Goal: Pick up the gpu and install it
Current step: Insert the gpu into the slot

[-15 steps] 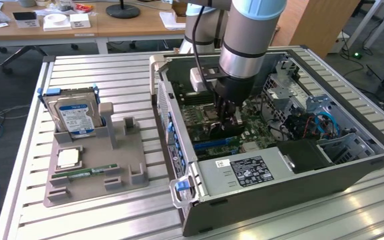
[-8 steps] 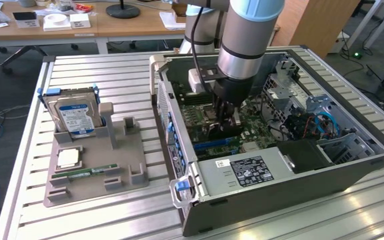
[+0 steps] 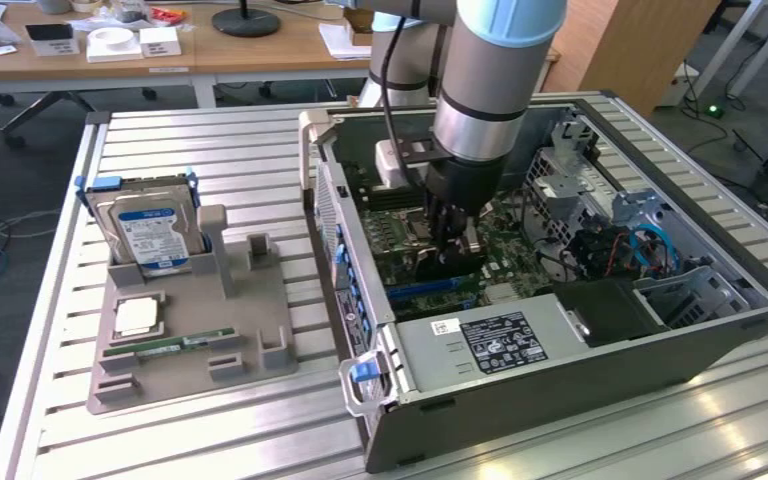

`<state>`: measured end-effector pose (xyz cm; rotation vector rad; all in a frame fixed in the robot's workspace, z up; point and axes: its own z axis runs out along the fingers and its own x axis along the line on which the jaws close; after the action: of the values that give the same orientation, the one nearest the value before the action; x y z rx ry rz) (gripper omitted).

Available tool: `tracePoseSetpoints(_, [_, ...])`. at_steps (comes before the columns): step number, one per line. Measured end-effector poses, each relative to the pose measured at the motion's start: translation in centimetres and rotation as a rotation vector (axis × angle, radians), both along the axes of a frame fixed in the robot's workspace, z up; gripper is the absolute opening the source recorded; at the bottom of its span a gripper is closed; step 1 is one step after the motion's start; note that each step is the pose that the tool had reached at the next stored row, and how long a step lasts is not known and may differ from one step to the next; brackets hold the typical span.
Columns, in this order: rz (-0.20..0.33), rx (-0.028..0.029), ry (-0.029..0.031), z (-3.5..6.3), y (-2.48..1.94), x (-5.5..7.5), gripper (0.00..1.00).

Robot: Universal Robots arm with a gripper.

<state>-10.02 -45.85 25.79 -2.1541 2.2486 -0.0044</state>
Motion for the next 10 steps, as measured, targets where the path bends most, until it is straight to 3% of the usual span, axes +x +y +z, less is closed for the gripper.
tracePoseSetpoints(10, [0.0, -0.0001, 0.0001, -0.18, 0.0, -0.07, 0.27])
